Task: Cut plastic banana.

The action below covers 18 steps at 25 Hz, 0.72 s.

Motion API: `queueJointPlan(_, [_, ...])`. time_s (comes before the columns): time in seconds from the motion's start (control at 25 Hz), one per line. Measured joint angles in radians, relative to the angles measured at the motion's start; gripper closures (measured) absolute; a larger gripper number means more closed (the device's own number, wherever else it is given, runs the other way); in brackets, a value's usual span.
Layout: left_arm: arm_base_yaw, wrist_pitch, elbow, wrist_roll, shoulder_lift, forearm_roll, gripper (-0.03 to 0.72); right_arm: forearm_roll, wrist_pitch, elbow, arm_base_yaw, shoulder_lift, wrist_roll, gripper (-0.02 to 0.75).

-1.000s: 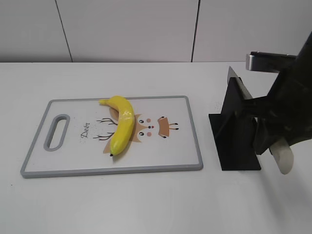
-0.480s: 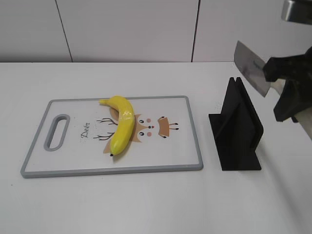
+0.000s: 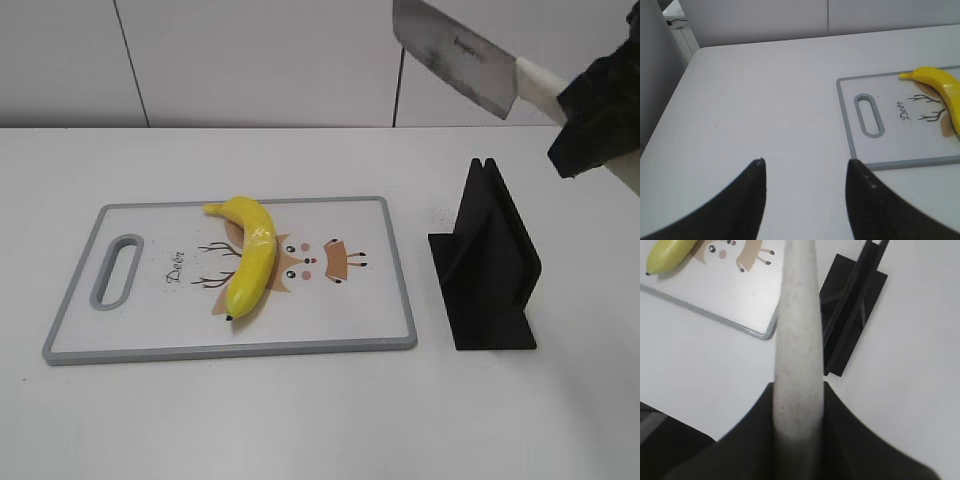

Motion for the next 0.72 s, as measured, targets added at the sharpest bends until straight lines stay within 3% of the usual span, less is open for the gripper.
queueJointPlan(0.28, [0.0, -0.01, -0.191, 0.167, 0.322, -0.074, 0.209, 0.007, 0.0, -0.094, 0.0, 0.069, -0.155, 0.57])
queueJointPlan(0.72, [-0.002, -0.044, -0.558, 0.63, 0.799, -0.281, 0.202, 0.074, 0.037, -0.348, 0.0, 0.283, -0.502, 0.57])
